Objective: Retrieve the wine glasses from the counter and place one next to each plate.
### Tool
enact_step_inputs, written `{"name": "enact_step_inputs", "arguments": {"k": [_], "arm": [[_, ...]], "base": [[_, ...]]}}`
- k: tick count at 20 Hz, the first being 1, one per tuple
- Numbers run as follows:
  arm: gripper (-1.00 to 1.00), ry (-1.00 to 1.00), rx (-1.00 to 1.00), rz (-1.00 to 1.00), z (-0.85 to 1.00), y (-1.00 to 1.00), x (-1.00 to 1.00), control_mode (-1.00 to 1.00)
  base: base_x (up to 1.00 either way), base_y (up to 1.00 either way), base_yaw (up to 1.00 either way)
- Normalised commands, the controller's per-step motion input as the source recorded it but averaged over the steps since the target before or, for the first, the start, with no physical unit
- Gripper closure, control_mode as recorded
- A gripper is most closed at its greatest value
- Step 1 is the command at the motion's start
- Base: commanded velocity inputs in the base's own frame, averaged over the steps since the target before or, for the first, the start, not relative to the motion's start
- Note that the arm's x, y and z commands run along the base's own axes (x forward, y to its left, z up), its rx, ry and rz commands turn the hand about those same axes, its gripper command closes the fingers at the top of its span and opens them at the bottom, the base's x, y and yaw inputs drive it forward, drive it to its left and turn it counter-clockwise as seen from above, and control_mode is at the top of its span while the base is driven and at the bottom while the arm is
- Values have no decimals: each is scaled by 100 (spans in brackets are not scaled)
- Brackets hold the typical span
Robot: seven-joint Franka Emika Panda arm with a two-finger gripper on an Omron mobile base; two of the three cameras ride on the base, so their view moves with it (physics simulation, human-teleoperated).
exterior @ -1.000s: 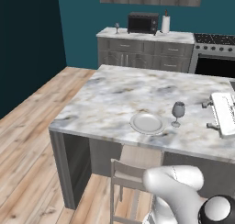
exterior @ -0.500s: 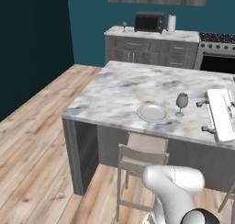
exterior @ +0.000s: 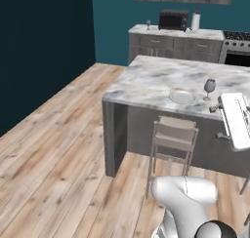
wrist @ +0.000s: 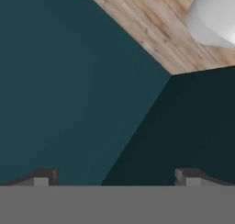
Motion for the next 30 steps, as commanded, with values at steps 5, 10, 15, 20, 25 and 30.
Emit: {"name": "enact_step_inputs", "arguments": {"k": [5, 10, 15, 20, 25, 30], "arm": [[-100, 0, 0, 0, 0, 0, 0, 100], [-100, 0, 0, 0, 0, 0, 0, 100], [-100, 0, 0, 0, 0, 0, 0, 100], [-100, 0, 0, 0, 0, 0, 0, 100], [-100, 0, 0, 0, 0, 0, 0, 100], [-100, 0, 0, 0, 0, 0, 0, 100]], "base": [[3, 100, -6], [43, 100, -39], [53, 100, -56], [93, 100, -59], [71, 100, -60], [44, 100, -52]]}}
